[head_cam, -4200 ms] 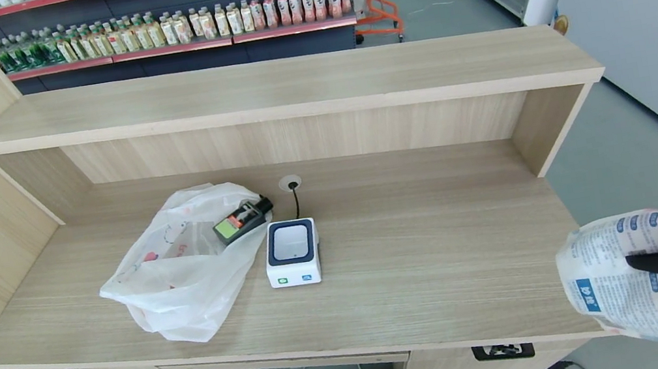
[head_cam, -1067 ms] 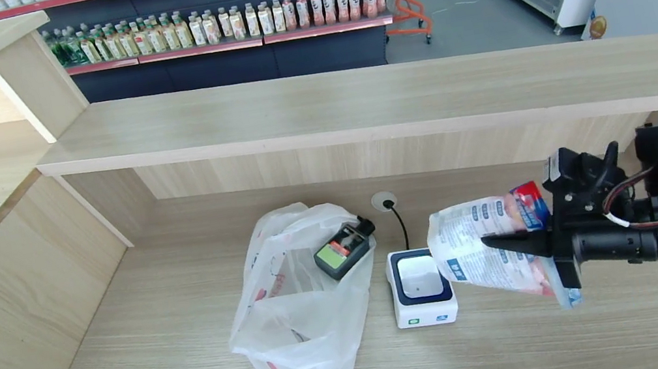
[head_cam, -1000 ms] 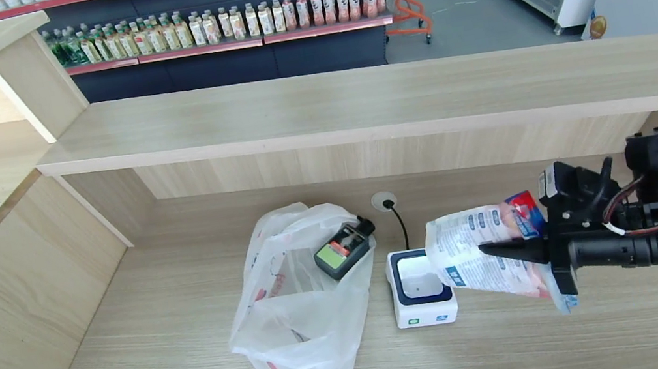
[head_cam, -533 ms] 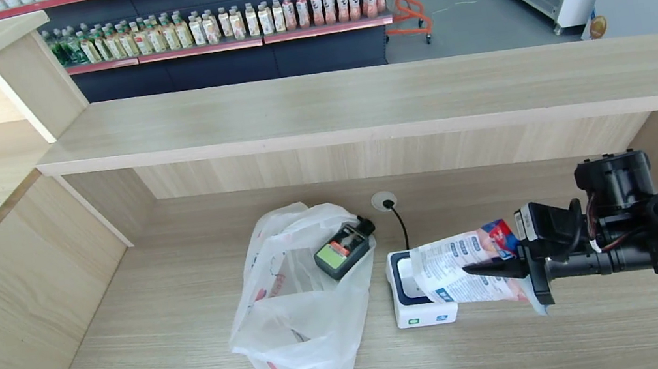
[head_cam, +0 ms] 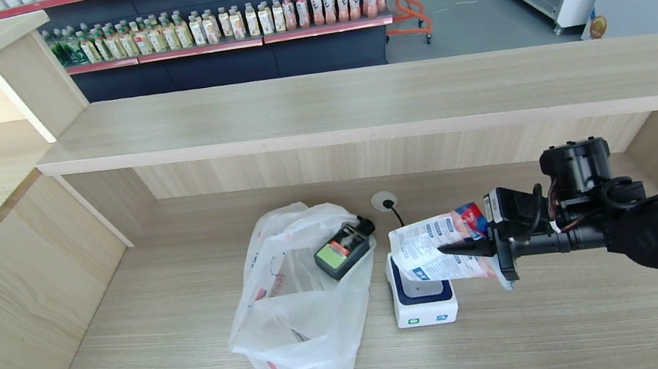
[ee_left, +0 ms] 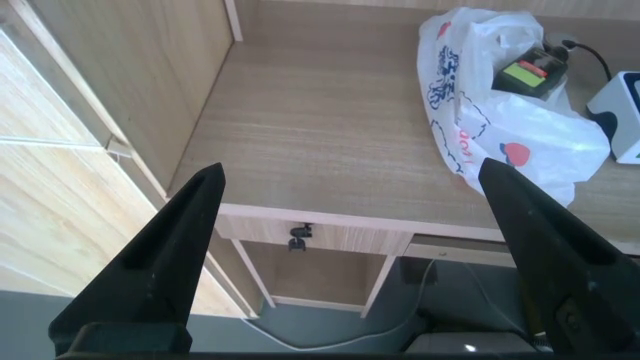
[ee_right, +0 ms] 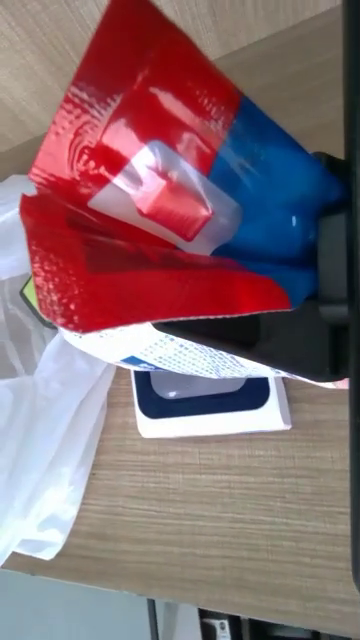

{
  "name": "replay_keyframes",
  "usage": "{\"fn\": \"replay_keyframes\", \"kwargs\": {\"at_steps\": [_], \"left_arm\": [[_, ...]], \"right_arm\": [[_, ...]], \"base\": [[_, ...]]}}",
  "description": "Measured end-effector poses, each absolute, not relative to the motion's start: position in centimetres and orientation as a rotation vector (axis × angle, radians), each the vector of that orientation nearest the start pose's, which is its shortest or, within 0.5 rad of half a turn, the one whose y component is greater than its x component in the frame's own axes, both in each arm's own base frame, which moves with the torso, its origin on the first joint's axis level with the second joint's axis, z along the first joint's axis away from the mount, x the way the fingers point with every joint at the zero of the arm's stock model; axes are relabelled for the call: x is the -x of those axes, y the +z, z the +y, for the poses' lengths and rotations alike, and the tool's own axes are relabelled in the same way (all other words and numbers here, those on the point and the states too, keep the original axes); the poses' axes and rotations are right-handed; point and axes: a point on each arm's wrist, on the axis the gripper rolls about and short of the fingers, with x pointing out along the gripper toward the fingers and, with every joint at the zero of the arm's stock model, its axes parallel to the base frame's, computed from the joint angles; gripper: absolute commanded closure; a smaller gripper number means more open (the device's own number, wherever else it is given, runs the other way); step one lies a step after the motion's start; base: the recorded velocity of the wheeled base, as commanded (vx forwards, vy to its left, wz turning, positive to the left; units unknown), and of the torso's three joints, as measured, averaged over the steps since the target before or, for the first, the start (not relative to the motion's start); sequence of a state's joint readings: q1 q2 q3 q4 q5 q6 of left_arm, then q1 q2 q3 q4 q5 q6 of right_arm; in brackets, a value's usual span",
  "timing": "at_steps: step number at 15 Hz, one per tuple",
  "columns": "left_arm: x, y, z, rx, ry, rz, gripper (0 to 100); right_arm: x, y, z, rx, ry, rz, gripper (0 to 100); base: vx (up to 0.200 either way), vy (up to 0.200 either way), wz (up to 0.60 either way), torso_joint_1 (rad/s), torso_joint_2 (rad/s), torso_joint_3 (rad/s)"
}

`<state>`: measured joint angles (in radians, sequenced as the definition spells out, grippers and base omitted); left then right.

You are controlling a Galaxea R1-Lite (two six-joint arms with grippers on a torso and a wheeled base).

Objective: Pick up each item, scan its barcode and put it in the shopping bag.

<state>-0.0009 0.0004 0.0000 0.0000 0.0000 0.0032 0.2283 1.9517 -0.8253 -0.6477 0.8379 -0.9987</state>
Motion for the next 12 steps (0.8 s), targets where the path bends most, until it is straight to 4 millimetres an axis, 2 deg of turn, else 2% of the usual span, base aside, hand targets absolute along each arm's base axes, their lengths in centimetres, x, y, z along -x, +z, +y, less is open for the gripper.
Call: {"fn": "replay_keyframes", "kwargs": {"at_steps": [6, 12], "left_arm": [[2.28, 7.55, 0.00, -0.003, -0.002, 0.000, 0], [2.28, 7.55, 0.00, -0.002, -0.002, 0.000, 0]], "right_arm": [[-33.66, 11.16, 9.77, 0.709, 1.172, -0.082, 100], [-33.41, 11.58, 10.21, 0.694, 1.178, -0.083, 100]], "base": [[0.000, 0.000, 0.00, 0.000, 0.00, 0.000], [0.000, 0.000, 0.00, 0.000, 0.00, 0.000]]}}
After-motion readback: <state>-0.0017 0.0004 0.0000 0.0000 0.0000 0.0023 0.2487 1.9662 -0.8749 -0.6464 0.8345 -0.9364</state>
